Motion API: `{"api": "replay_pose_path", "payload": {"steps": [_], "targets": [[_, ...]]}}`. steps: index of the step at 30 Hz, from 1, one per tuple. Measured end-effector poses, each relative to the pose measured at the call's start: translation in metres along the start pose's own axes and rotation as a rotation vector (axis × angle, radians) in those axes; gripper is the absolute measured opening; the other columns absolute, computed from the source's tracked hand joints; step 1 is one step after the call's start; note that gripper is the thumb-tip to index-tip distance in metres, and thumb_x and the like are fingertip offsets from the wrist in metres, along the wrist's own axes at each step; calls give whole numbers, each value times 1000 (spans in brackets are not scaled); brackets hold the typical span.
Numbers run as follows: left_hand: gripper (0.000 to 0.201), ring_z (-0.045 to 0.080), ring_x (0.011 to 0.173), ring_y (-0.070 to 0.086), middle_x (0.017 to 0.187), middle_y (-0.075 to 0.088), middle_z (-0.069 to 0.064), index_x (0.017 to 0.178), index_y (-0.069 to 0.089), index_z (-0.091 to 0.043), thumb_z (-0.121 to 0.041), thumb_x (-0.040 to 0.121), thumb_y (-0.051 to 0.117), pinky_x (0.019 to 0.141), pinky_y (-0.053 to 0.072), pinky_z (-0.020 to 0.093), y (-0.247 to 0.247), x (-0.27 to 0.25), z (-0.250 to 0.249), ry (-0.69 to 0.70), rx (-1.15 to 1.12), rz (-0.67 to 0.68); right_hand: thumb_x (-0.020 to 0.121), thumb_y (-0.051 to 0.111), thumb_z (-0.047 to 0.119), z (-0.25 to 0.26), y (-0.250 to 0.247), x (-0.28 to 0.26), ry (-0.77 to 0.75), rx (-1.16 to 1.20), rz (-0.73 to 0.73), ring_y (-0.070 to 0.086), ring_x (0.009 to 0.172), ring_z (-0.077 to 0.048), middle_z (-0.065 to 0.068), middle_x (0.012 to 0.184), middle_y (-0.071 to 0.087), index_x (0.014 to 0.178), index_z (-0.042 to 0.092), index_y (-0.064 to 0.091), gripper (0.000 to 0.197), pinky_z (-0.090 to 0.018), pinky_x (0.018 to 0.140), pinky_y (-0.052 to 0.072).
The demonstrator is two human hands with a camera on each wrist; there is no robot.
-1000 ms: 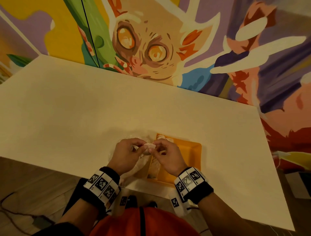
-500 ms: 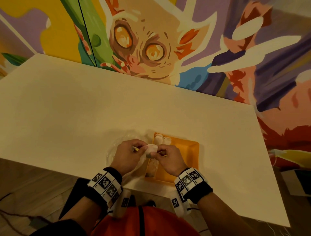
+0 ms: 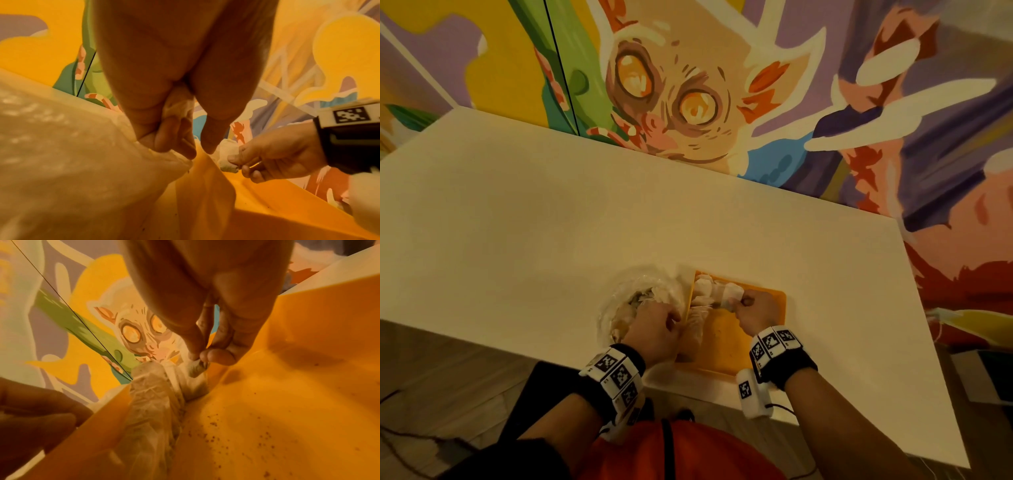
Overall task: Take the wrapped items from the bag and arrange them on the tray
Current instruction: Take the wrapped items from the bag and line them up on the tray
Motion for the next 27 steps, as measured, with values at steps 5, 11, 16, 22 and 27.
{"api": "replay_pose_path", "payload": {"steps": [5, 11, 16, 22, 27], "targets": [[20, 12, 94, 58, 102, 68, 2, 109, 70, -13, -20, 93, 59, 76, 44, 17, 4, 4, -2, 26, 37, 11, 90, 65, 18, 4, 6, 9, 105, -95, 40, 63, 68, -24, -7, 74, 64, 80, 15, 67, 11, -29, 49, 48], [20, 7, 90, 52, 103, 66, 1, 111, 69, -14, -21, 94, 60, 73, 38, 15, 7, 7, 1, 33, 44, 11, 79, 74, 13, 7, 18, 19, 146, -83, 111, 69, 78, -31, -16, 81, 71, 67, 16, 67, 14, -47, 72, 60], [20, 10, 93, 57, 105, 68, 2, 110, 70, -14, -21, 92, 62, 75, 40, 15, 8, 9, 2, 41, 49, -3, 76, 80, 16, 17, 15, 19, 165, -81, 147, 68, 85, -26, -11, 88, 73, 71, 15, 67, 14, -42, 80, 59], [22, 14, 96, 61, 106, 68, 4, 111, 70, -11, -18, 92, 61, 82, 49, 21, 9, 9, 2, 38, 26, 2, 74, 78, 24, 9, 22, 23, 203, -9, 114, 71, 78, -25, -9, 77, 74, 77, 10, 74, 14, -41, 73, 60], [20, 13, 93, 60, 104, 69, 4, 109, 70, -12, -17, 92, 61, 78, 47, 20, 9, 10, 3, 44, 25, -1, 70, 76, 22, -7, 31, 39, 206, 56, 138, 71, 80, -30, -11, 82, 74, 64, 17, 63, 14, -48, 78, 59]]}}
Point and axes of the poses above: each hand's wrist, its own x-axis towards the middle knuckle, its own y-axis out of the palm, z = x × y, the point moved 1 cm from there along x, towards the middle knuckle
